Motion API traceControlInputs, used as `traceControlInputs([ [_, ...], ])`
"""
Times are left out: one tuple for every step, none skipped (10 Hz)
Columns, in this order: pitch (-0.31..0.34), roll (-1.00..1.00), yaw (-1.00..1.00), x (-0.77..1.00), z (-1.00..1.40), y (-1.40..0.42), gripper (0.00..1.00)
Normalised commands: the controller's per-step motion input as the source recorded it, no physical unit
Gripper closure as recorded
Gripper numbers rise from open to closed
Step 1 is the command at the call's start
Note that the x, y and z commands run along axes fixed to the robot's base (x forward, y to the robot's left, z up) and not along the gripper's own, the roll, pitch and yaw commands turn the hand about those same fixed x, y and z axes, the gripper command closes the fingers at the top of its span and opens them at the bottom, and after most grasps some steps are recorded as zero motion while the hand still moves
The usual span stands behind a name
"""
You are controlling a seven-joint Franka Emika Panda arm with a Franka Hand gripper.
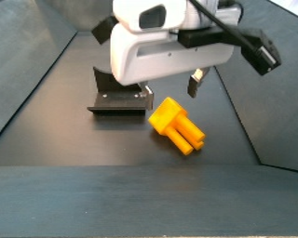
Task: Pick up the 3 prong object. Move up. Place the 3 prong object on the fixture. Regrasp the 3 prong object. Move to above the board. Insert the 3 prong object.
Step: Pick up the 3 prong object.
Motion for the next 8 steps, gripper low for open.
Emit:
traceControlInputs([
  [-0.13,0.01,0.27,0.0,-0.73,0.0,0.0],
  [-0.141,0.04,0.34,0.0,-0.72,0.04,0.0],
  [-0.126,0.07,0.36,0.02,-0.69,0.01,0.0],
  [-0.091,0.09,0.33,0.03,-0.61,0.0,0.0],
  [-0.019,0.1,0.27,0.07,-0.46,0.0,0.0],
  [0.01,0.19,0.22,0.16,-0.28,0.0,0.0],
  [0.036,0.27,0.21,0.15,-0.21,0.0,0.0],
  [0.034,0.21,0.16,0.12,-0.19,0.0,0.0],
])
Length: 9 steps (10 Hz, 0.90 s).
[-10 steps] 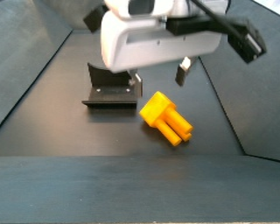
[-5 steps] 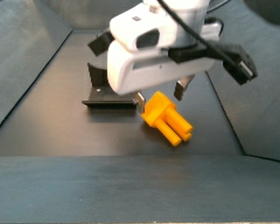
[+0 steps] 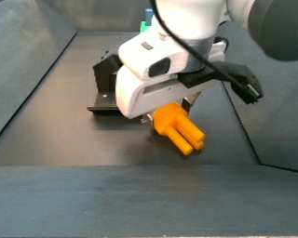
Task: Pick up the 3 prong object. Move up. Place the 3 prong object on the fixture. Regrasp the 3 prong object. Move to above the board. Insert the 3 prong object.
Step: Pick up the 3 prong object.
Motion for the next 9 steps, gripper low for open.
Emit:
traceControlInputs([
  [0.0,0.0,0.0,0.0,-0.03,0.0,0.0],
  [0.026,0.1,-0.08,0.0,-0.04,0.09,0.0],
  [0.0,0.0,0.0,0.0,0.0,0.0,0.0],
  [0.0,0.0,0.0,0.0,0.0,0.0,1.0],
  [0.0,0.0,0.0,0.0,0.0,0.0,1.0],
  [0.0,0.0,0.0,0.0,0.0,0.0,1.0],
  [0.0,0.0,0.0,0.0,0.0,0.0,1.0],
  [0.0,0.0,0.0,0.0,0.0,0.0,1.0],
  [0.0,0.0,0.0,0.0,0.0,0.0,1.0],
])
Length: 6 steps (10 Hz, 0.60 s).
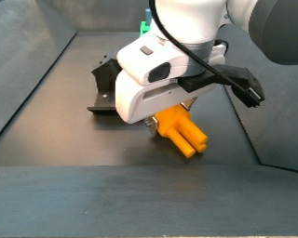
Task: Pick up the 3 prong object. Move up. Place the 3 prong object on the fixture. Regrasp the 3 prong object. Move to above the board. Insert the 3 prong object.
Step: Pick up the 3 prong object, then move up.
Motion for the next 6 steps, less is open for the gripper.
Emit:
traceControlInputs([
  [0.0,0.0,0.0,0.0,0.0,0.0,1.0],
  [0.0,0.0,0.0,0.0,0.0,0.0,1.0],
  [0.0,0.0,0.0,0.0,0.0,0.0,1.0],
  [0.0,0.0,0.0,0.0,0.0,0.0,1.0],
  [0.0,0.0,0.0,0.0,0.0,0.0,1.0],
  [0.0,0.0,0.0,0.0,0.83,0.0,1.0],
])
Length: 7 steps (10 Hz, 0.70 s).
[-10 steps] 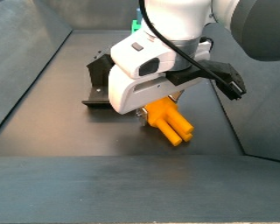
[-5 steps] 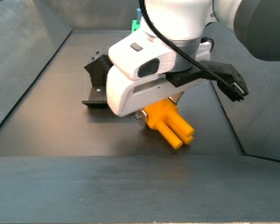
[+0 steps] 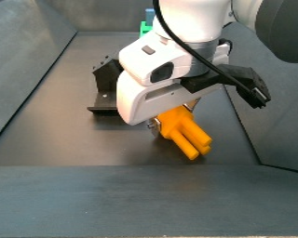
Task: Pick up the 3 prong object. Move up. Place the 3 prong object on the fixture. Regrasp the 3 prong object. Move to above the board. Insert the 3 prong object.
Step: Move up, then place the 3 prong object on the fixture.
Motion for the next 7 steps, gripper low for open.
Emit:
traceControlInputs([
  [-0.026,-0.01,-0.01,0.04,0.82,-0.06,1.0],
  [-0.012,-0.03,0.0,0.0,0.67,-0.05,1.0],
  [-0.008,-0.04,0.01,-0.01,0.59,-0.03,1.0],
  [0.002,-0.07,0.01,-0.02,0.46,-0.02,1.0],
  [0.012,-0.09,0.01,-0.02,0.28,-0.01,1.0],
  [0.0,0.0,0.0,0.0,1.0,0.0,1.0],
  [-0.001,-0.02,-0.01,0.0,1.0,0.0,1.0],
])
